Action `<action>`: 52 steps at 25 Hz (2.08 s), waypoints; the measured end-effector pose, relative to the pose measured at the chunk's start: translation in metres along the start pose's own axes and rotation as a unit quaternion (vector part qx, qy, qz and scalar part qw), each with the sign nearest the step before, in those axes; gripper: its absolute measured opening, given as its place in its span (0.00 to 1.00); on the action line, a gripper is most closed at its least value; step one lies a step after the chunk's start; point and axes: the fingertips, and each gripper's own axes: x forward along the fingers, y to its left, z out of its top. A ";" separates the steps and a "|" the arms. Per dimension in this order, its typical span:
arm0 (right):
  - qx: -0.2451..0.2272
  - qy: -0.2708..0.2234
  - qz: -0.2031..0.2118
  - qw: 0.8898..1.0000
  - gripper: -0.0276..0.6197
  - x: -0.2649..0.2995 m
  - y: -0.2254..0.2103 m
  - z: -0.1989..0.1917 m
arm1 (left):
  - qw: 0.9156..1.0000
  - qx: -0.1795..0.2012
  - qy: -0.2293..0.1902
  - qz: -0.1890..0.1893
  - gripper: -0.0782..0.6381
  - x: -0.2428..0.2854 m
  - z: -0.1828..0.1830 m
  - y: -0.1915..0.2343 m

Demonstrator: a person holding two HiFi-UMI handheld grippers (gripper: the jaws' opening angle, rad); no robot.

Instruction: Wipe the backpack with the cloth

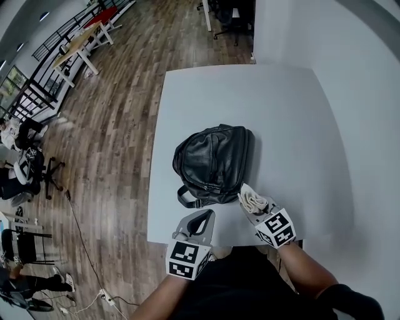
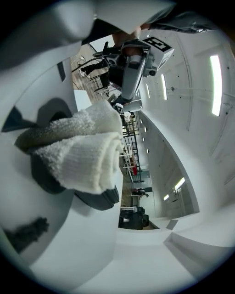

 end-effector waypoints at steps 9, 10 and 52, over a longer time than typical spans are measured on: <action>0.003 -0.004 0.026 1.000 0.18 -0.005 -0.006 0.006 | 0.999 -0.016 0.001 0.030 0.12 0.016 0.006 0.008; 0.006 -0.003 0.024 1.000 0.18 -0.005 -0.009 0.004 | 0.999 -0.014 0.001 0.029 0.12 0.018 0.005 0.010; 0.003 -0.075 -0.158 0.985 0.18 0.161 -0.013 0.176 | 0.992 0.021 -0.005 -0.123 0.12 -0.028 -0.032 0.166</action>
